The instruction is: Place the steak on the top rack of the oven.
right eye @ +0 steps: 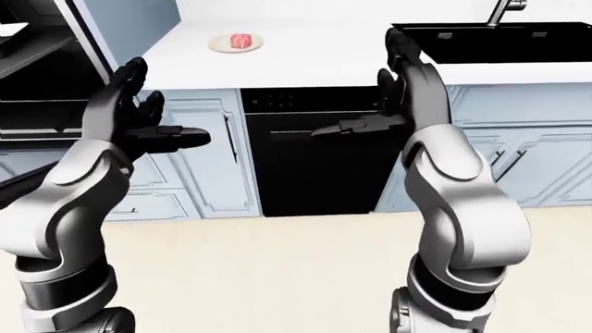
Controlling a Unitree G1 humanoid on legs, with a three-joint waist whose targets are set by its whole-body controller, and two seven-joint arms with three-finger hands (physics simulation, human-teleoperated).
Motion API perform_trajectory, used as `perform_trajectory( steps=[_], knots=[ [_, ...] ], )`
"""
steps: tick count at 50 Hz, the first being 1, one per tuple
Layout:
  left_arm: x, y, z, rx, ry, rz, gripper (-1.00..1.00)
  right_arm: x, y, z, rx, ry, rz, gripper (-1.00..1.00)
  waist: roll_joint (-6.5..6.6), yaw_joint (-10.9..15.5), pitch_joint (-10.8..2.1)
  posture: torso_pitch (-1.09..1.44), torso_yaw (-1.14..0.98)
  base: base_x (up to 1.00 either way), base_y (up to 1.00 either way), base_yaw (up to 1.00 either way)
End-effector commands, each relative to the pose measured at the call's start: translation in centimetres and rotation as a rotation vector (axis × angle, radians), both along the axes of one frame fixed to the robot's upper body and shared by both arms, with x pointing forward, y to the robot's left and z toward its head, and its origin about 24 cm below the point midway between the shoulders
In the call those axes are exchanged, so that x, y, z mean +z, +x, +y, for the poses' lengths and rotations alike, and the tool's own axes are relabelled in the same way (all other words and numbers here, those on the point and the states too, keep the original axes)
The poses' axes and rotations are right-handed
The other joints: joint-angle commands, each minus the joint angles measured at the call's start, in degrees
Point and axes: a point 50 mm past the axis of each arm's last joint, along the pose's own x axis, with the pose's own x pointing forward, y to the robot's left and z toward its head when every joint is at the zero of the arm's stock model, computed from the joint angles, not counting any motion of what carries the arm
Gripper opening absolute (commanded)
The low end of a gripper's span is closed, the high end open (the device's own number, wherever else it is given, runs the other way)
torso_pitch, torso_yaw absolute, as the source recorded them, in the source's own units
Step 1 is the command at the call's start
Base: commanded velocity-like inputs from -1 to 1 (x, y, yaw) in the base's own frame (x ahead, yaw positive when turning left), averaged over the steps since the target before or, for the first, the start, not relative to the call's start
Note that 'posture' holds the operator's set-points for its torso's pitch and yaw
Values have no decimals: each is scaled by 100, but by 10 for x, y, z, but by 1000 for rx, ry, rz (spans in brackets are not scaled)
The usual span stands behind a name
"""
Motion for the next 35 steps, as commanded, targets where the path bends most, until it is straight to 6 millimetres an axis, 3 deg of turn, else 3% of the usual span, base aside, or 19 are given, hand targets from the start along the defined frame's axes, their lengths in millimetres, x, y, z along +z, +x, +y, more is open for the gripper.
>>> perform_trajectory(
  steps=[1, 9, 10, 21, 28, 33, 35],
  knots=[
    [12, -4, -1, -6, 1, -68, 100, 12, -4, 0, 2, -6, -67, 100, -9, 4, -122, 0, 0, 0, 0, 0],
    [17, -8, 6, 4, -2, -74, 100, 24, -4, 0, -5, -15, -82, 100, 4, -10, -86, 0, 0, 3, 0, 0],
    [17, -8, 5, 3, -3, -73, 100, 24, -4, 0, -5, -15, -81, 100, 25, -19, -220, 0, 0, 5, 0, 0],
    [29, -6, 3, -2, -3, -86, 100, 26, -3, 1, -6, -17, -78, 100, 24, -32, -106, 0, 0, 10, 0, 0],
    [34, -6, 5, -2, 0, -94, 100, 27, -3, 2, -5, -17, -80, 100, 206, -53, -85, 0, 0, 15, 0, 0],
    [40, -9, 5, 12, 4, -104, 100, 26, -4, 2, -3, -16, -82, 100, 197, -11, -100, 0, 0, 15, 0, 0],
    [41, -8, 4, 10, 6, -106, 100, 28, -5, 0, -5, -16, -83, 100, 118, 13, -121, 0, 0, 15, 0, 0]
  ],
)
